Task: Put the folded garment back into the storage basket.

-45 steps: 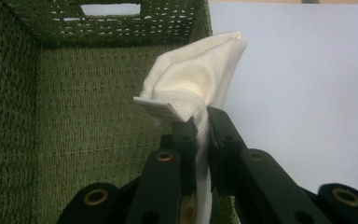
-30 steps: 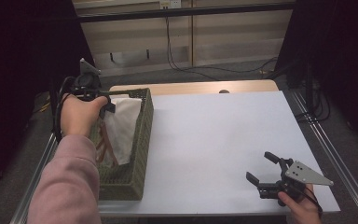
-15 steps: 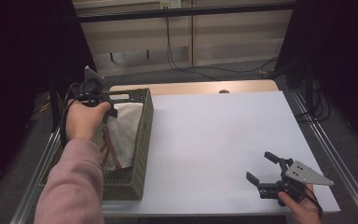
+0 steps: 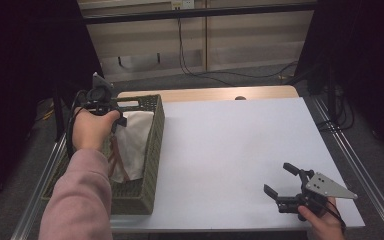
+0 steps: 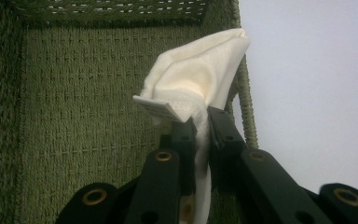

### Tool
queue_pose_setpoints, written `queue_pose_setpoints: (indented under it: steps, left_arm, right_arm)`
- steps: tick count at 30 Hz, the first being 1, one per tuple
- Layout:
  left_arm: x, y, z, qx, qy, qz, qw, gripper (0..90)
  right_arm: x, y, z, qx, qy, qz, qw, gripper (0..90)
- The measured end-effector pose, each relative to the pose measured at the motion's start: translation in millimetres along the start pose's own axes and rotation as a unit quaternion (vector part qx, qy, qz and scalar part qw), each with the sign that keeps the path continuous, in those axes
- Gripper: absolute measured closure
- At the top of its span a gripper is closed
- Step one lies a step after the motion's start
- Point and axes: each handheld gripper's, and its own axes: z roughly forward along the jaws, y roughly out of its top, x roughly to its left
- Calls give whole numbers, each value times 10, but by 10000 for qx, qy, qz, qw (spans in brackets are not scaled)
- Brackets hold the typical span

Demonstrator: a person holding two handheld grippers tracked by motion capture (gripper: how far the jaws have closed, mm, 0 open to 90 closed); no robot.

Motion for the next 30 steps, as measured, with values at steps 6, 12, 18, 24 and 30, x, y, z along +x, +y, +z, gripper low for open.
queue_pose_setpoints:
  steps: [6, 12, 18, 24, 30]
  left_arm:
    - [13, 13, 43, -56, 42, -44, 10000, 826]
    - [57, 34, 85, -35, 80, 119, 9999, 824]
    - [119, 34, 187, -44, 38, 179, 9998, 821]
    - [146, 21, 267, -61, 78, 33, 9999, 821]
    - [181, 40, 303, -137, 102, 7, 9999, 820]
  right_arm:
    - [2, -1, 0, 22, -1, 13, 10000, 29]
    - [6, 2, -7, 54, -51, 13, 10000, 29]
    - [11, 3, -3, 61, -9, 26, 10000, 29]
    - [-11, -6, -6, 124, 51, -164, 9998, 30]
    - [-17, -7, -5, 134, 34, -244, 9996, 31]
